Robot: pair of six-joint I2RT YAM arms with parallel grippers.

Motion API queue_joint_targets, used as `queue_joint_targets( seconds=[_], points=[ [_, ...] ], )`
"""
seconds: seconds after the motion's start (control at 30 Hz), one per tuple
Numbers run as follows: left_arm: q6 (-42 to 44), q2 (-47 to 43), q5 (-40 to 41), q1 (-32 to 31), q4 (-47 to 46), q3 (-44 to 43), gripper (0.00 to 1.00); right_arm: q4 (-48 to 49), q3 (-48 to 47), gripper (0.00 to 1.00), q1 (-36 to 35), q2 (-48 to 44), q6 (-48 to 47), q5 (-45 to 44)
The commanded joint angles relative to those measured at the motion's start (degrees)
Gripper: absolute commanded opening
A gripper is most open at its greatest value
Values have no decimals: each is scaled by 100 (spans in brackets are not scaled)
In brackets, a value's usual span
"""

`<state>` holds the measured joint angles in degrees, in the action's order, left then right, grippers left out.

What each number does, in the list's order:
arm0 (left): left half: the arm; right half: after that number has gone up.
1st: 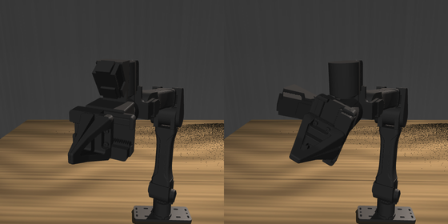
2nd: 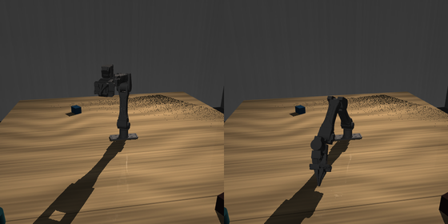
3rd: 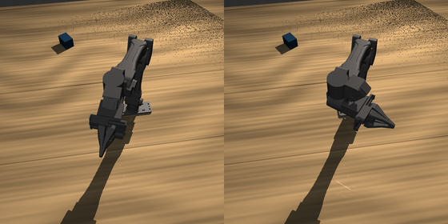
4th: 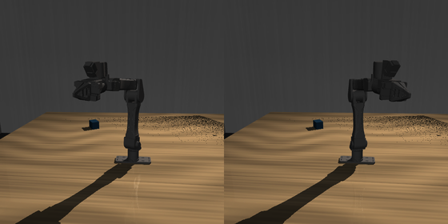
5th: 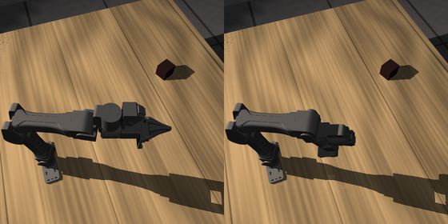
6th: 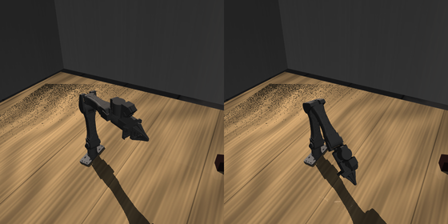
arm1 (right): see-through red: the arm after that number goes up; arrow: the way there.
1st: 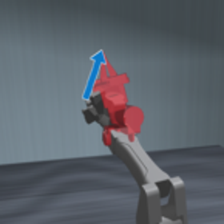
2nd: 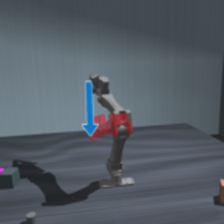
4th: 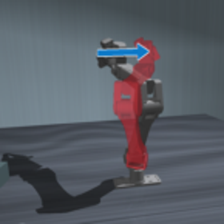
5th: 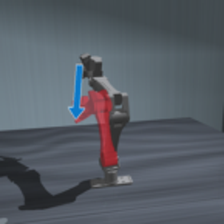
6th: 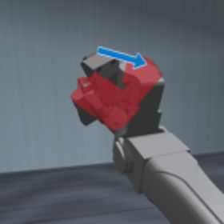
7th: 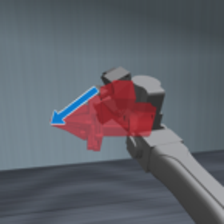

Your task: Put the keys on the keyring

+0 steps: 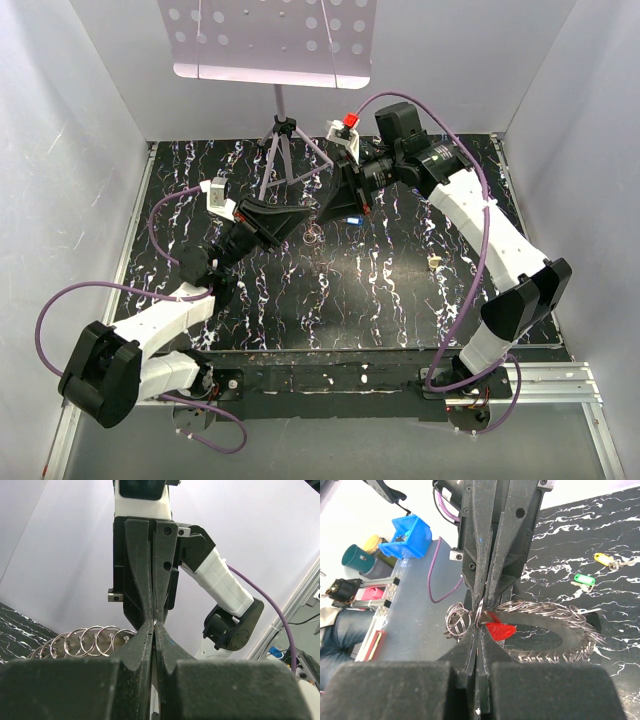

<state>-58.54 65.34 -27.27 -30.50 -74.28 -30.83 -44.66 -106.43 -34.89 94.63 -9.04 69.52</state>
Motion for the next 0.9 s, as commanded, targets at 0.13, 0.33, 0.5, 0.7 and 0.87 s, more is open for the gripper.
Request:
queue_joint_targets(
  seconds=[0.13, 0.33, 0.5, 0.7, 0.87],
  points=[
    [-104, -92, 292, 0, -1396, -204, 0, 757, 272, 3, -88, 64, 657, 703],
    [-227, -92, 222, -17, -1396, -397, 0, 907, 219, 9, -140, 214, 754, 906],
    [-473, 5, 55, -17, -1396, -573, 0, 863, 61, 10, -246, 328, 737, 853],
    [-737, 84, -59, -35, -1396, -652, 0, 889, -70, 13, -263, 354, 851, 617],
    [-852, 137, -121, -87, -1387, -618, 0, 960, -132, 15, -255, 337, 1097, 299]
  ],
)
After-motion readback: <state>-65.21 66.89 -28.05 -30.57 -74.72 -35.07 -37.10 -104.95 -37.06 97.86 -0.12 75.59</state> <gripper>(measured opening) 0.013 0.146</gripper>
